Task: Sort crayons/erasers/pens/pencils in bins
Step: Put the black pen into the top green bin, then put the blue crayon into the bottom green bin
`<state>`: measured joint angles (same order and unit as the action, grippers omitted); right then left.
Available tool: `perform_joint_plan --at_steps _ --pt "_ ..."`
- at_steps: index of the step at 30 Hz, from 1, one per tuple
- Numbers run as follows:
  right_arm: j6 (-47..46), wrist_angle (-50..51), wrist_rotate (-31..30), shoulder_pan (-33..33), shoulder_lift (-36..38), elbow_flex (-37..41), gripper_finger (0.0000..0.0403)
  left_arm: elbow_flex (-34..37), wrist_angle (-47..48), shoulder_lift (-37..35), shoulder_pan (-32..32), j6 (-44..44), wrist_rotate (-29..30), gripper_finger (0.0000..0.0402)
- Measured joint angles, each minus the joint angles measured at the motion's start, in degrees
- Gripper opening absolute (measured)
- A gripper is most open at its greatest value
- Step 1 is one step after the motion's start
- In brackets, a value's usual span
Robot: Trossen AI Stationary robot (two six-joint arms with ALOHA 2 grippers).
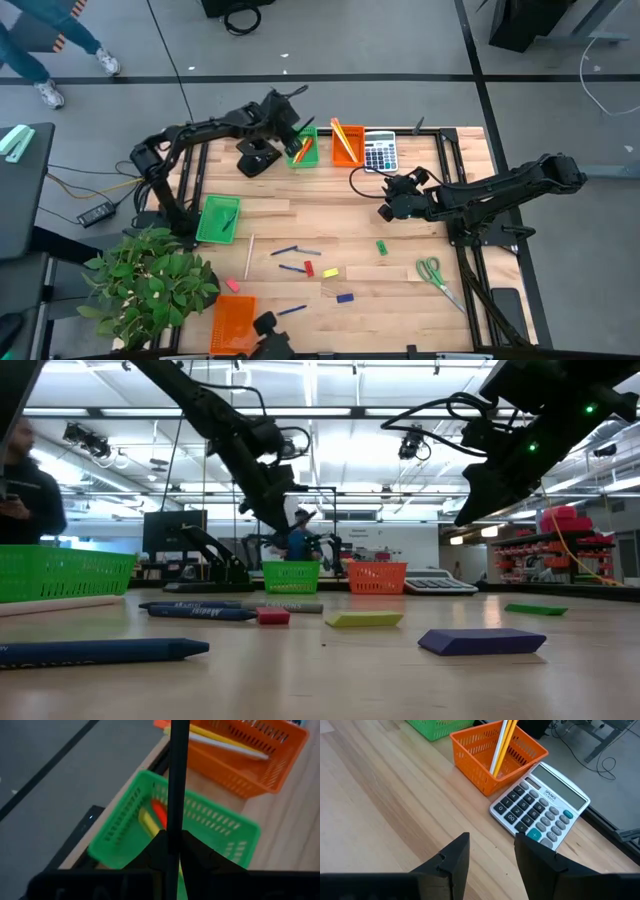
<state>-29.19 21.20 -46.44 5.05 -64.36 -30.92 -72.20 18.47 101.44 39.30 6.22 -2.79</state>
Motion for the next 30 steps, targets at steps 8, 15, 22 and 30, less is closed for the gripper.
perform_joint_plan --at_steps 8,15,22,30 --pt "0.6 0.1 0.0 -0.1 0.0 0.0 0.0162 0.0 -4.0 5.5 -1.3 -2.8 -0.1 0.0046" --pt "0.6 0.1 0.0 -0.1 0.0 0.0 0.0162 0.0 -6.6 5.7 -1.2 -6.8 0.0 0.0053" --pt "-0.2 0.1 0.1 0.0 0.0 0.0 0.0162 0.0 -2.4 6.3 -1.2 -11.6 4.0 0.0080" --pt "-0.9 0.1 0.7 0.0 0.0 0.0 0.0162 0.0 0.9 5.4 -1.5 -9.0 4.3 0.0130"
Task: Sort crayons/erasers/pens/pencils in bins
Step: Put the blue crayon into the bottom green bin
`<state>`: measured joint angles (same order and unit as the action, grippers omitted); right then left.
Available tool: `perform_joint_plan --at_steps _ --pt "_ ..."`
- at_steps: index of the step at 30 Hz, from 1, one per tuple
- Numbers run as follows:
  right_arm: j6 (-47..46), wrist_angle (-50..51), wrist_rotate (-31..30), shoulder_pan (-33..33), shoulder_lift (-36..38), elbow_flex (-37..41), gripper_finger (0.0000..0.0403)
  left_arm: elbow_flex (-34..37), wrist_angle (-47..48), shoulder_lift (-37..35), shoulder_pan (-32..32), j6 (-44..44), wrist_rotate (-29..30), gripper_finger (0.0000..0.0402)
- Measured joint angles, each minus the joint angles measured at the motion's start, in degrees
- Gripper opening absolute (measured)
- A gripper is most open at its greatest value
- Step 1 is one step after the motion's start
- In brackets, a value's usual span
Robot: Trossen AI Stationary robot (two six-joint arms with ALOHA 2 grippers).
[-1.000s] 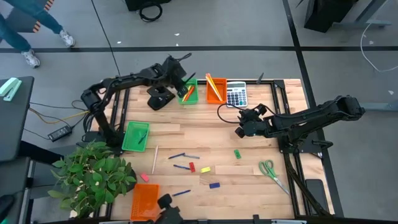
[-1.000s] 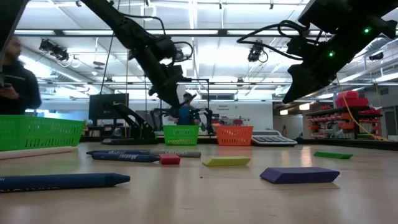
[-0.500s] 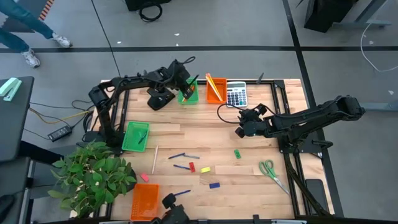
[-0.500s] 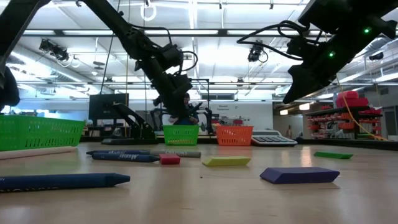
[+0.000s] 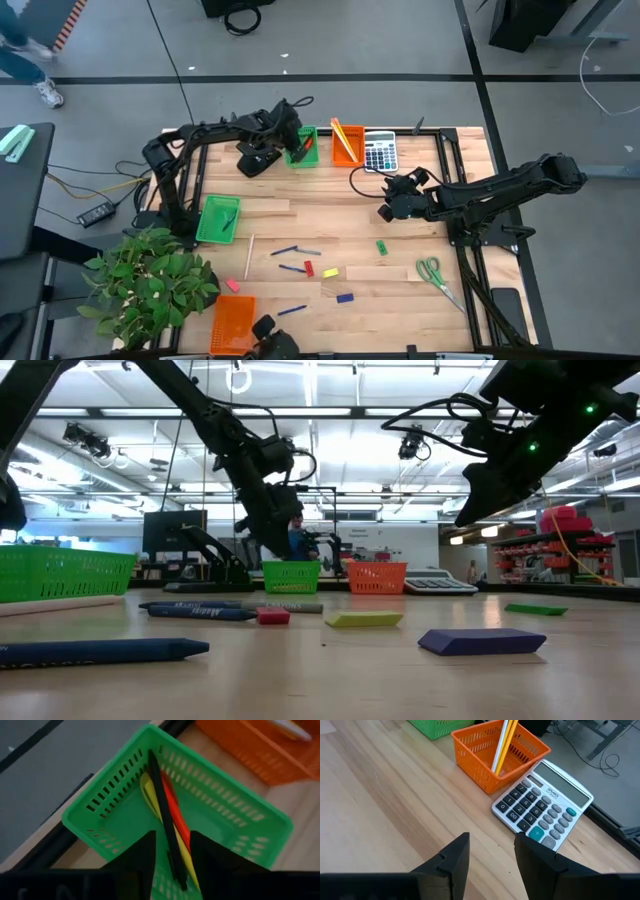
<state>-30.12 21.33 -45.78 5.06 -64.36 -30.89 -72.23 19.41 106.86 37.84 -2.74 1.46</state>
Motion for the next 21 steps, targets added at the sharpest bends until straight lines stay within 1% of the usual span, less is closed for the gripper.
perform_joint_plan --at_steps 4,8,11,13,16,19,21 --pt "-0.1 0.0 0.0 0.0 0.0 0.0 0.0162 0.0 2.6 -2.5 -1.0 4.9 -1.2 0.0151" --pt "-0.1 0.0 0.0 0.0 0.0 0.0 0.0162 -0.1 4.4 -5.6 -3.3 7.8 -1.6 0.0162" --pt "0.1 0.0 0.0 0.0 0.0 0.0 0.0162 -0.1 7.4 -7.1 -5.5 7.9 -2.1 0.0160" --pt "0.1 0.0 0.0 0.0 0.0 0.0 0.0162 -0.1 10.3 -7.6 -7.3 8.5 -4.0 0.0157" --pt "0.1 0.0 -0.1 0.0 0.0 0.0 0.0162 -0.1 14.6 -7.6 -10.6 11.9 -7.3 0.0152" --pt "-0.4 0.0 0.0 0.0 0.0 0.0 0.0162 -0.1 18.8 -7.6 -14.8 15.2 -8.0 0.0147" --pt "-1.2 0.0 0.2 0.1 0.0 0.0 0.0162 0.0 20.9 -7.6 -17.9 15.8 -8.1 0.0145"
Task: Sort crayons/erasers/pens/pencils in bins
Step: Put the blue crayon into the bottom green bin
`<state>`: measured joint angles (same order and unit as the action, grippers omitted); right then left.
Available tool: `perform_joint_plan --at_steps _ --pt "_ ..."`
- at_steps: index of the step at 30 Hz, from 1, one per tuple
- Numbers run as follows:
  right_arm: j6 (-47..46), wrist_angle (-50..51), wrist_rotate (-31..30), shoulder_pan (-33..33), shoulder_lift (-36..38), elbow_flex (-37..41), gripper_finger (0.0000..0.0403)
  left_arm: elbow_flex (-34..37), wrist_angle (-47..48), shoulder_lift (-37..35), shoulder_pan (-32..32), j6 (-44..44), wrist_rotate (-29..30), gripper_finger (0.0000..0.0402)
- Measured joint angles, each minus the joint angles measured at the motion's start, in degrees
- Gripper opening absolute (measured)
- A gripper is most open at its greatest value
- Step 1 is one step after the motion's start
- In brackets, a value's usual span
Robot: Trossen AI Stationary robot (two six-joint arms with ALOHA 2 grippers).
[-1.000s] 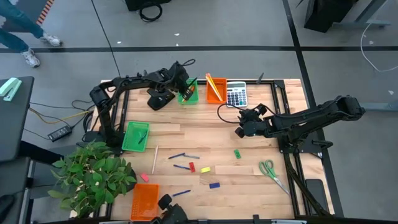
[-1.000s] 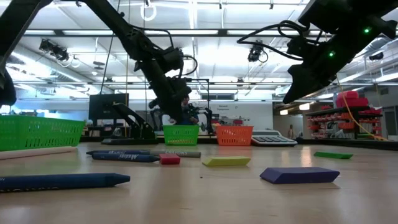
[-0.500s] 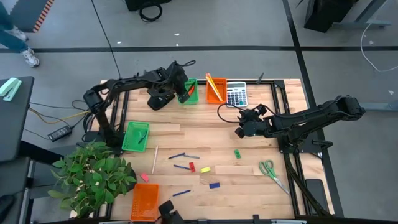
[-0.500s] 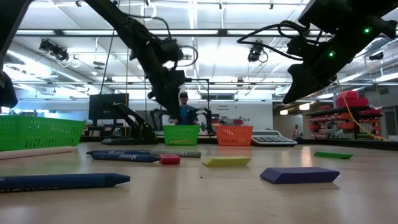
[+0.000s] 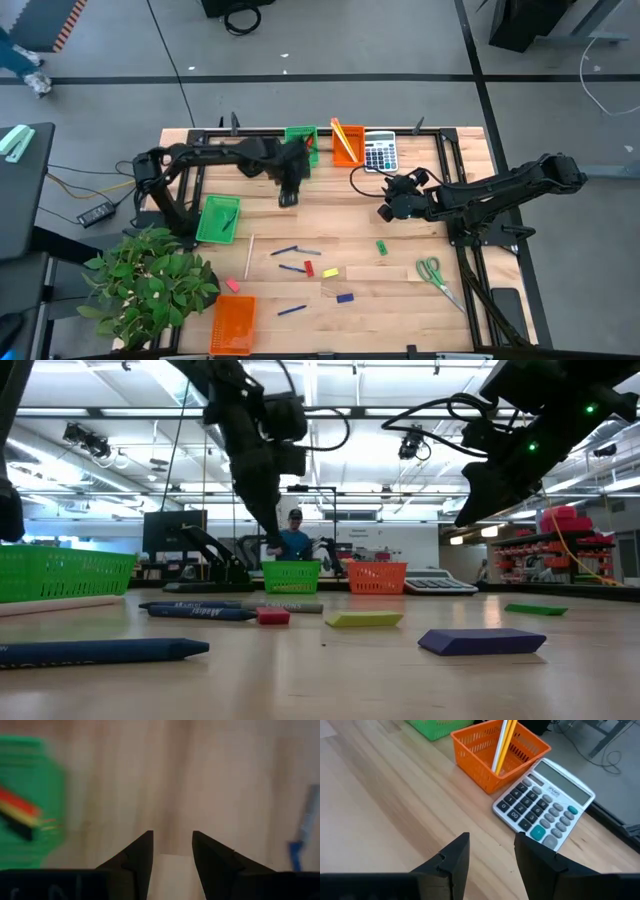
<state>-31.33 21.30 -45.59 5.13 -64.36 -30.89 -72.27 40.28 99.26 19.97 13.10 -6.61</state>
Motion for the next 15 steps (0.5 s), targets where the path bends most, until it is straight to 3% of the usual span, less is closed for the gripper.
perform_joint_plan --at_steps 8,15 --pt "-2.3 0.0 0.7 3.1 0.0 0.0 0.0162 0.0 -2.2 0.0 -10.5 -4.0 0.9 0.0145" --pt "-3.1 -0.8 0.0 4.2 0.0 0.0 0.0162 0.0 -3.6 0.1 -15.2 -11.9 5.6 0.0135"
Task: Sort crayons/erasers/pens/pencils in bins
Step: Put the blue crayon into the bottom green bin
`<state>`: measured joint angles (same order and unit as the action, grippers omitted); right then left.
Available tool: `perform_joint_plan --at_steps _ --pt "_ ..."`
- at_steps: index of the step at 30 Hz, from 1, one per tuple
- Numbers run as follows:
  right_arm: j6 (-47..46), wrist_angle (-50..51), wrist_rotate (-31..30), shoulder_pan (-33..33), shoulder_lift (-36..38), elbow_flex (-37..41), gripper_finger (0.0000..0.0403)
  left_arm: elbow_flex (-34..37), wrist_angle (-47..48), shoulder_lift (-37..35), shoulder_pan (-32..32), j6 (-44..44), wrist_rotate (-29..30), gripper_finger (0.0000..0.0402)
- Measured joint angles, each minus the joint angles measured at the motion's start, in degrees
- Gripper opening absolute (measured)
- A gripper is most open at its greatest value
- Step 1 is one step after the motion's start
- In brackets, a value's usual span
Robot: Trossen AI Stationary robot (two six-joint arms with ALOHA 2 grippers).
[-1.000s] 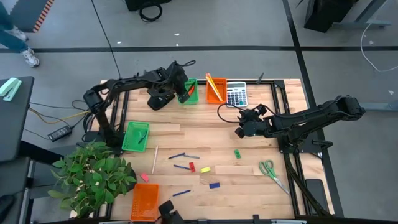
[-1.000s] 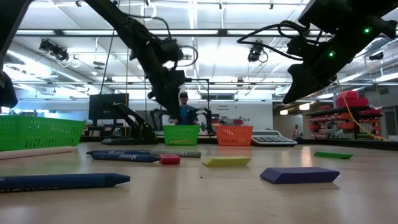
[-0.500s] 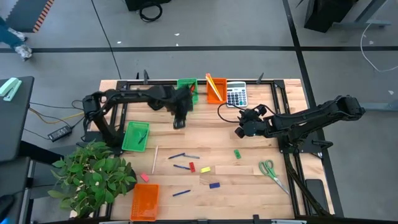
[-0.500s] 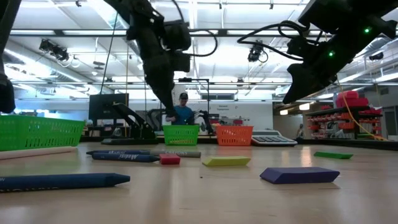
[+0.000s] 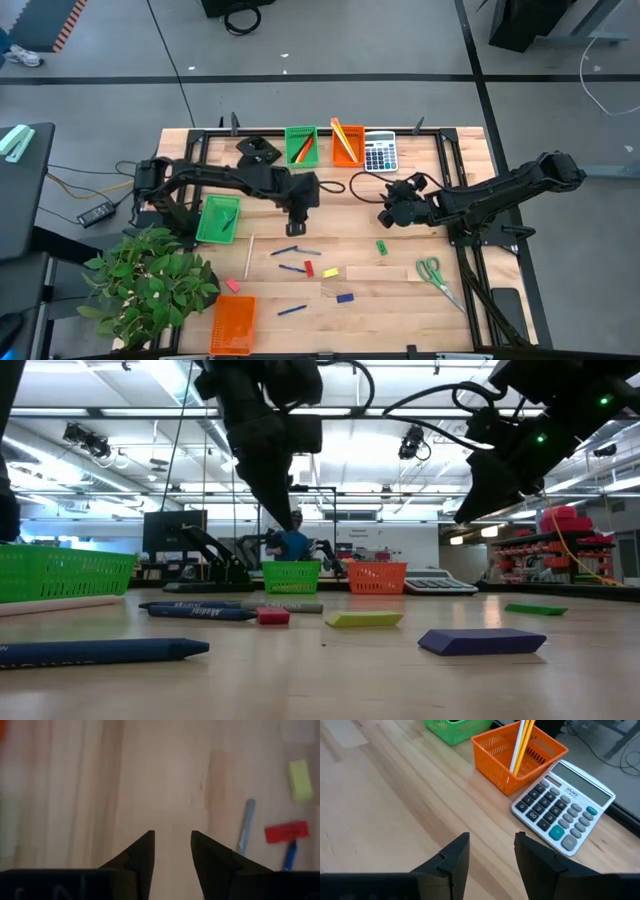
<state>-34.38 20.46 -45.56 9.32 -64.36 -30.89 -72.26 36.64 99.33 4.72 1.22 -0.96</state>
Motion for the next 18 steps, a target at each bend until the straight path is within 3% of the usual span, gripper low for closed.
perform_joint_plan --at_steps 4,9,18 --pt "1.2 0.6 1.1 0.0 0.0 0.0 0.0162 0.2 -6.5 0.0 -2.1 -0.6 6.4 0.0133" --pt "1.1 -1.1 -1.6 -0.9 0.0 0.0 0.0162 4.0 -20.1 0.0 -4.6 5.4 7.2 0.0134" --pt "7.3 -19.8 -1.9 -6.2 -0.7 0.0 0.0162 11.3 -17.6 0.1 -2.9 4.9 7.3 0.0130"
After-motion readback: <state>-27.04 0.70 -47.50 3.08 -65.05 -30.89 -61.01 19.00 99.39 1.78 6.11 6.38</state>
